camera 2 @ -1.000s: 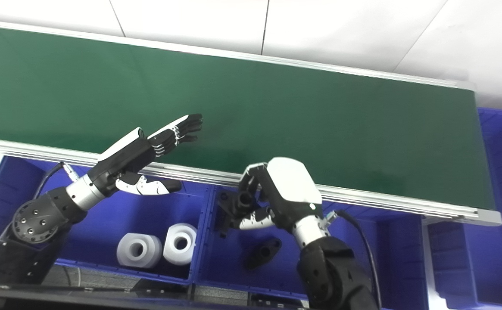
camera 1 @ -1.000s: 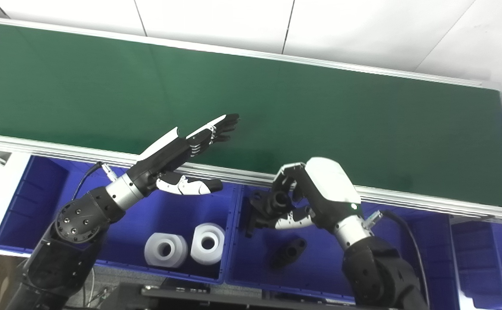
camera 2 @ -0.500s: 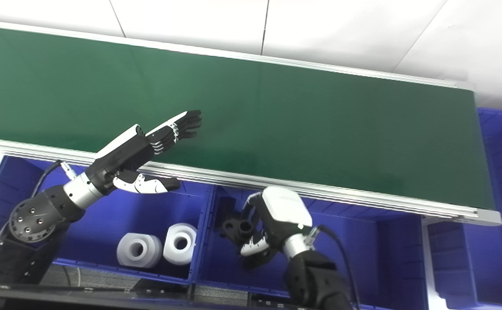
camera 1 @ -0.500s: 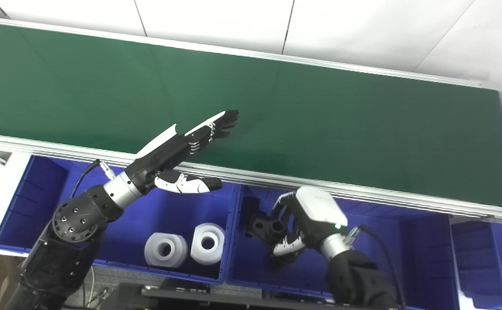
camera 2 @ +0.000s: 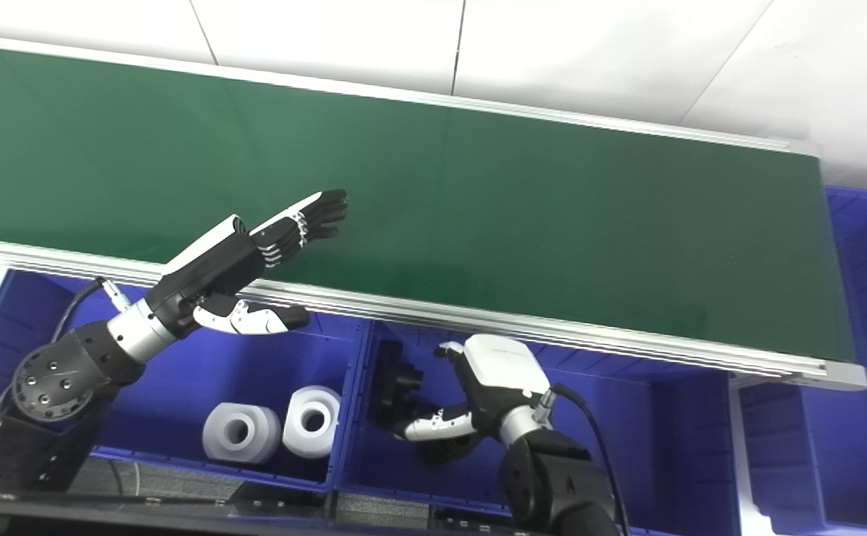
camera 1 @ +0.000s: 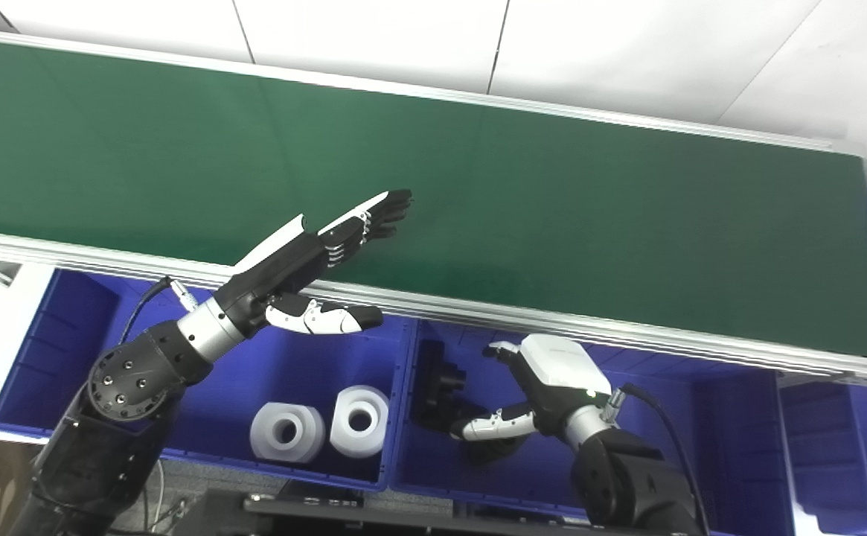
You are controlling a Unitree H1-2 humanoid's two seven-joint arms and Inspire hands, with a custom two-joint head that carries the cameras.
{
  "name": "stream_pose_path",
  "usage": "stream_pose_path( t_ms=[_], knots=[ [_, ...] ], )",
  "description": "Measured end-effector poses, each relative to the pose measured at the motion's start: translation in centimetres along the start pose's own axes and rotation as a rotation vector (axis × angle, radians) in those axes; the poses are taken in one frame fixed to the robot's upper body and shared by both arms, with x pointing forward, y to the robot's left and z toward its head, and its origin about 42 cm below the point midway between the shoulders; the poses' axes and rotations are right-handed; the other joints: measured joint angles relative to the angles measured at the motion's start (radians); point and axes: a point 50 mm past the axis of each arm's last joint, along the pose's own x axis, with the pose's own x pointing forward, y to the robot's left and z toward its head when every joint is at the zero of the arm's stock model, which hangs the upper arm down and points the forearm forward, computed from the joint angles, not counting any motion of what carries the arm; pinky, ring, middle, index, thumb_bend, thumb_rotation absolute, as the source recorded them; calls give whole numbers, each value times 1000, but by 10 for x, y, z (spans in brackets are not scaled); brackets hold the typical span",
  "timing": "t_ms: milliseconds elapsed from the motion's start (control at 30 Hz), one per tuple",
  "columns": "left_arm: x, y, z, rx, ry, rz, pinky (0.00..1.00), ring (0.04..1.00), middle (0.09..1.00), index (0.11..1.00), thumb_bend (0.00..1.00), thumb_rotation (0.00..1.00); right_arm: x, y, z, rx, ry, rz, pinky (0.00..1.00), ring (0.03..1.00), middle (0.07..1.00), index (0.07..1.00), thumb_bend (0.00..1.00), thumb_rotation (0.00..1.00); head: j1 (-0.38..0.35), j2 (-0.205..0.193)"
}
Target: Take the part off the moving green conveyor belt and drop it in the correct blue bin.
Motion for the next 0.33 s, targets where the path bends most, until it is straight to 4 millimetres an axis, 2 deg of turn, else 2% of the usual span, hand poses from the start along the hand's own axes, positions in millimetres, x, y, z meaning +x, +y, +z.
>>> stream_pose_path(
  t_ms=[33, 67, 133, 233, 300, 333],
  knots=[
    [0, 0, 0, 0, 0, 0, 945, 989, 1000, 994, 368, 391, -5, 0, 2, 27, -10, -13, 830, 836, 843, 823, 704, 626, 0, 0],
    [0, 0, 0, -1, 1, 0, 947, 990, 1000, 993, 365, 392, -9, 0, 4, 55, -22, -27, 713, 754, 775, 758, 673, 501, -5, -1],
    [-1, -1, 0, 0, 0, 0, 946, 989, 1000, 991, 362, 389, -22, -6, 9, 109, -47, -74, 622, 669, 695, 700, 639, 422, -5, -1],
    [-1, 0, 0, 1, 0, 1, 946, 989, 1000, 991, 362, 383, -49, -22, 18, 191, -105, -197, 542, 579, 603, 614, 608, 340, -20, -3],
    [-1, 0, 0, 1, 0, 1, 941, 986, 1000, 989, 365, 383, -61, -30, 21, 232, -131, -269, 489, 532, 568, 610, 611, 292, -23, -5],
    [-1, 0, 0, 0, 0, 1, 937, 983, 1000, 987, 372, 394, -63, -33, 22, 248, -139, -299, 484, 537, 586, 632, 606, 274, -21, -5]
  ],
)
